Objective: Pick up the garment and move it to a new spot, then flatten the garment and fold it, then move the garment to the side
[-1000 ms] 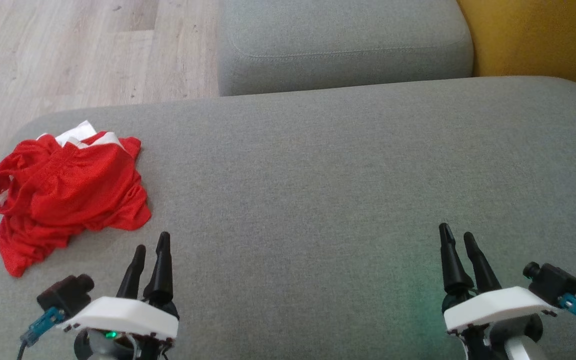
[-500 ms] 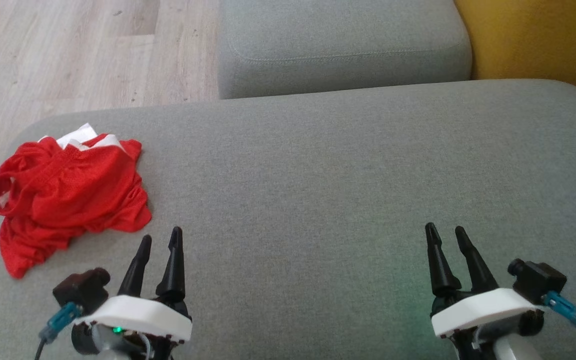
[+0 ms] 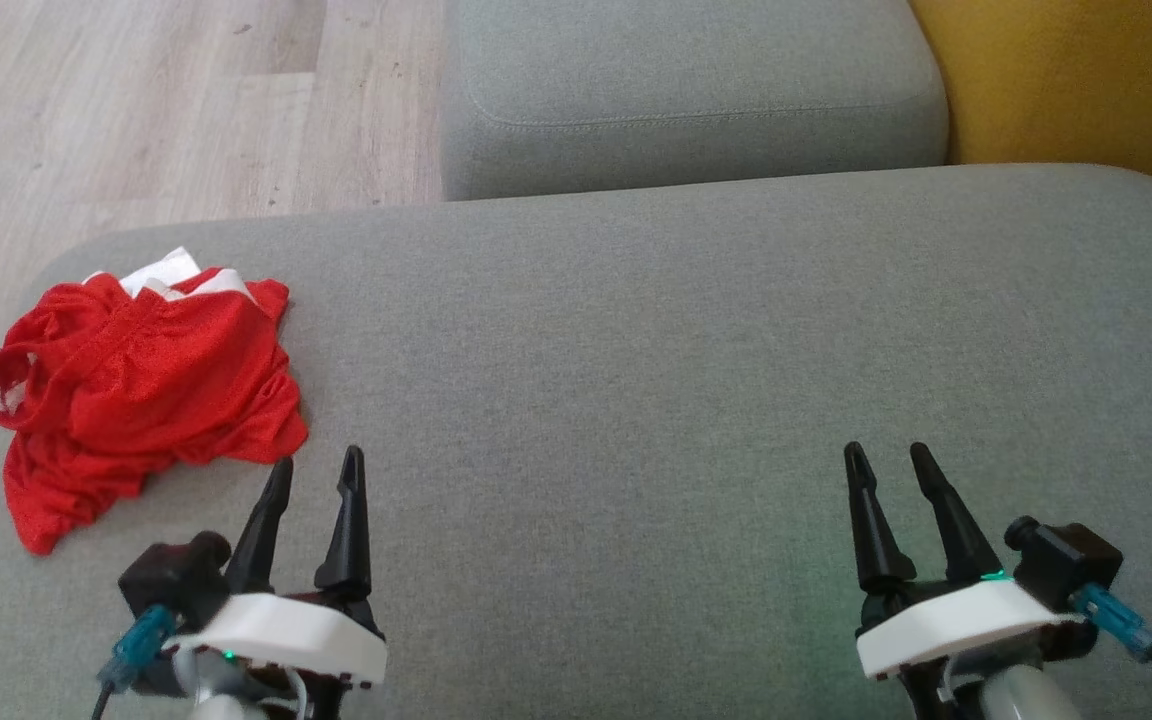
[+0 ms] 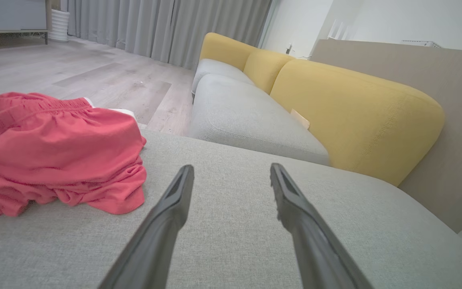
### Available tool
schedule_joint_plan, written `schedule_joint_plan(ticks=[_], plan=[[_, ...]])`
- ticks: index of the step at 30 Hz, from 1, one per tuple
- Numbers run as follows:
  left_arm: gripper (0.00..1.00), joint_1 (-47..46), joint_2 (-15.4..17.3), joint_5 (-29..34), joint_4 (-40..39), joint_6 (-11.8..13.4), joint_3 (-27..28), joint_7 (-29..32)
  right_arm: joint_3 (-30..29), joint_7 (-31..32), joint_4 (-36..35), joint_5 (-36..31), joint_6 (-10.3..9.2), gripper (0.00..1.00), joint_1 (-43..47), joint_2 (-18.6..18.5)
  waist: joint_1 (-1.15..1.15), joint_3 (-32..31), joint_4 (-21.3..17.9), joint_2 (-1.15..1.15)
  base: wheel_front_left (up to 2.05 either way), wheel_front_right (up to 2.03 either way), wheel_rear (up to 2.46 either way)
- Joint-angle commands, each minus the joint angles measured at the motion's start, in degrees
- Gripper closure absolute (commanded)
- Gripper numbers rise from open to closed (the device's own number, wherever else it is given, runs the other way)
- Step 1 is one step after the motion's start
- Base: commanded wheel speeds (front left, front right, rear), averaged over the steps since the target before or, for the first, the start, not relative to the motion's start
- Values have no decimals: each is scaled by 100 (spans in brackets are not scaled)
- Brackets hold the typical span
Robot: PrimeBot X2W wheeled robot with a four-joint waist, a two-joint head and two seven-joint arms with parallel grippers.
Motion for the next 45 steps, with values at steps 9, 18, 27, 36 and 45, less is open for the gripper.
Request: schedule_joint_plan(ticks=[9,18,27,36,45], plan=[[0,-167,75,636,-261,43,166,-258,113,-266,-124,-616,-4,0,-322,-28,0,-72,24,0,0,0,0],[0,-67,81,1069,-363,83,204,-392,105,-402,-96,-1048,-4,0,-299,-29,0,-114,-3,0,0,0,0],[0,71,86,1349,-236,98,185,-472,115,-482,-30,-1367,-4,0,-195,-30,0,-188,20,0,0,0,0],[0,39,85,1229,-159,108,231,-472,16,-482,-3,-1357,-4,0,-216,-30,0,-116,43,0,0,0,0],[0,21,85,1251,-191,161,275,-472,-20,-482,29,-1377,-4,0,-194,-30,0,-97,47,0,0,0,0]])
